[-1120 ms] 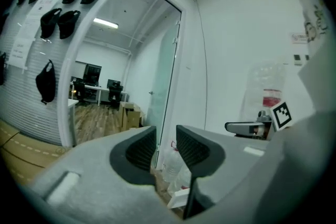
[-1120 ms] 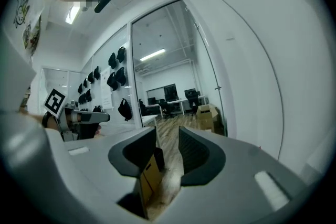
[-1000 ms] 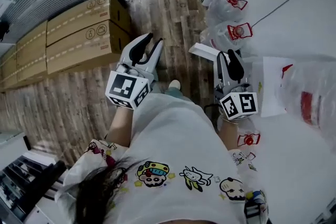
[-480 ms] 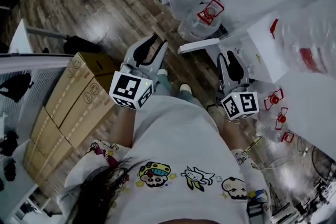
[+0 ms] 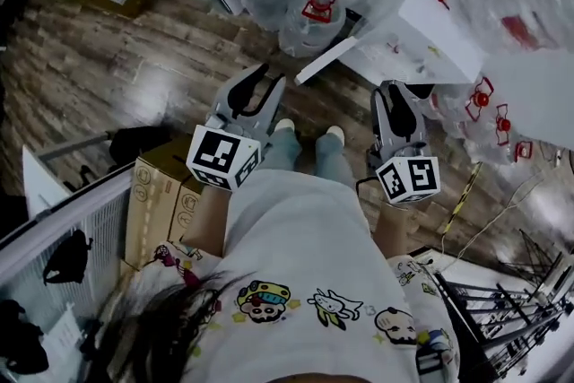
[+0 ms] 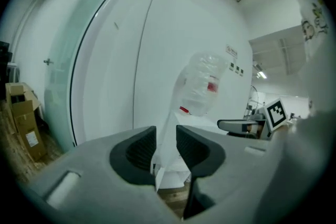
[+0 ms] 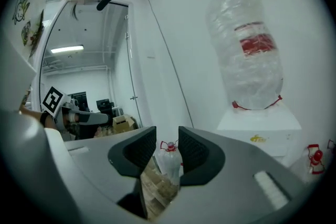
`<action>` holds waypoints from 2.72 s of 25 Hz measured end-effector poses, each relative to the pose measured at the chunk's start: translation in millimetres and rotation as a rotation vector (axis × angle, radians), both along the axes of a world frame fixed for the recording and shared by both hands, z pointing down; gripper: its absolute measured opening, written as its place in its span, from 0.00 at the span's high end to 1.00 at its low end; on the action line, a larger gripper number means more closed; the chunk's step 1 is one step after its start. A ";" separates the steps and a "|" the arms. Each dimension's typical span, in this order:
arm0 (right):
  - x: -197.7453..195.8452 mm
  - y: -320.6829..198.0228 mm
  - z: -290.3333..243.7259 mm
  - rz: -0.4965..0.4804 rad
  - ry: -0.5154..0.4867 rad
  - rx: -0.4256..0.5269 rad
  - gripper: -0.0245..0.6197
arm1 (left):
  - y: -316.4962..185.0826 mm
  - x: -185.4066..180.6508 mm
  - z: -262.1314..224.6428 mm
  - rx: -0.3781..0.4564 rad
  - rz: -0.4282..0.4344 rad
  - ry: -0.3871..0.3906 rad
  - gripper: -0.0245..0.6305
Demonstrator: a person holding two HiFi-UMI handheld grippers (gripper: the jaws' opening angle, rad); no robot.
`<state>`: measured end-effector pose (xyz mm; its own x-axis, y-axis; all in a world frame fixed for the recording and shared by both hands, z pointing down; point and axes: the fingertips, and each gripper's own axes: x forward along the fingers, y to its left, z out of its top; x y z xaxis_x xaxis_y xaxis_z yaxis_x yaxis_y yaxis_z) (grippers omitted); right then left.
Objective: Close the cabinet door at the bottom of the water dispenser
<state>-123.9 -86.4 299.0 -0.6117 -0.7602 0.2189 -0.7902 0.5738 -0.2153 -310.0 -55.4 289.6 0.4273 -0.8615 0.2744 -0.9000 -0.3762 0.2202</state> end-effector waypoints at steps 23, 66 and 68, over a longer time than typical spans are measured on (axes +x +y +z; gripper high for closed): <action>66.9 10.0 95.7 0.173 -0.008 -0.171 0.74 | -36.0 79.2 115.9 -0.167 0.229 -0.047 0.73; 79.3 -3.6 399.5 0.196 -0.003 -0.437 0.74 | -63.5 79.0 522.1 -0.557 0.263 -0.298 0.58; 78.2 -2.4 406.6 0.199 -0.005 -0.444 0.74 | -62.8 77.6 534.0 -0.574 0.275 -0.313 0.58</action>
